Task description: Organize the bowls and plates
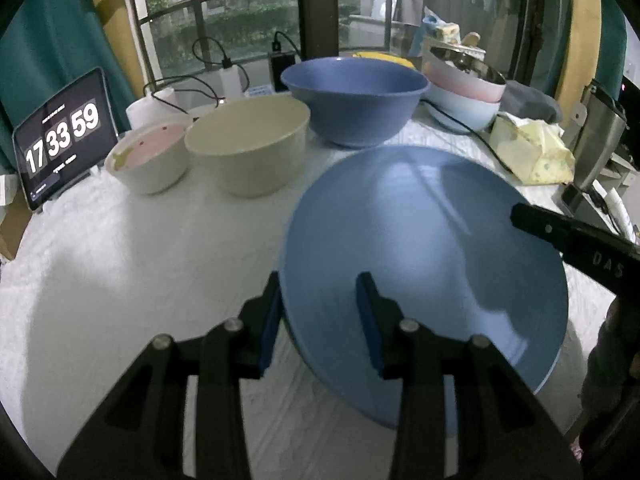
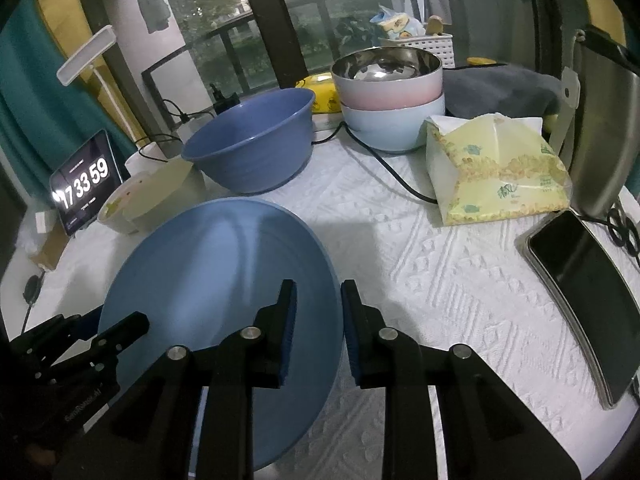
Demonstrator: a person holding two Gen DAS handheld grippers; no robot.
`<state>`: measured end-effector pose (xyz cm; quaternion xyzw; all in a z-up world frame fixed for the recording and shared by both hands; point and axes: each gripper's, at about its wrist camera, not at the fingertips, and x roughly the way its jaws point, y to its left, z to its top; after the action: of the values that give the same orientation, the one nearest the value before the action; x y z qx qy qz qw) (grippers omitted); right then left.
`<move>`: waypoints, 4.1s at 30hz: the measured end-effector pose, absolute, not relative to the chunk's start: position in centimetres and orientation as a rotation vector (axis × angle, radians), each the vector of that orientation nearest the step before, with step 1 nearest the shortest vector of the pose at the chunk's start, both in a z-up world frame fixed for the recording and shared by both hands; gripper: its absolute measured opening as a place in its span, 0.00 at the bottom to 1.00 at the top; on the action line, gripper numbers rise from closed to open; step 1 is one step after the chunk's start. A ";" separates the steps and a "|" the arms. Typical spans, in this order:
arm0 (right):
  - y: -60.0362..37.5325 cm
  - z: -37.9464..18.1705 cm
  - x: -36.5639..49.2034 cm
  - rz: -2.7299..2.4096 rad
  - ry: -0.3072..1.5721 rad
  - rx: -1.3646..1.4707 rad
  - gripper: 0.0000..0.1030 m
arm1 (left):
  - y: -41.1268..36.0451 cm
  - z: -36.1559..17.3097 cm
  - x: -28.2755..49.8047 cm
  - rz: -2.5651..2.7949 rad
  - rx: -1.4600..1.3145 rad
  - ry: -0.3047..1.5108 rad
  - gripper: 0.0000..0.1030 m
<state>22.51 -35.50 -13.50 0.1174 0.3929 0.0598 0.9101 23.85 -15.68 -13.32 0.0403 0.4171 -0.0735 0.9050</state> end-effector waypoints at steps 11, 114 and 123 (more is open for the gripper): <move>-35.5 -12.8 21.9 0.102 0.782 0.233 0.35 | -14.4 -12.1 22.9 -0.136 0.043 0.821 0.46; -10.2 -14.1 25.7 0.414 0.922 0.059 0.33 | 9.6 -15.2 20.2 0.140 -0.252 0.795 0.35; -8.1 -15.0 26.7 0.435 0.962 0.057 0.33 | 11.5 -15.9 20.3 0.155 -0.244 0.818 0.37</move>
<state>26.71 -8.09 -14.98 0.0271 0.4589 0.2073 0.8635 20.30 11.49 -15.87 -0.1182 0.3965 0.0750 0.9073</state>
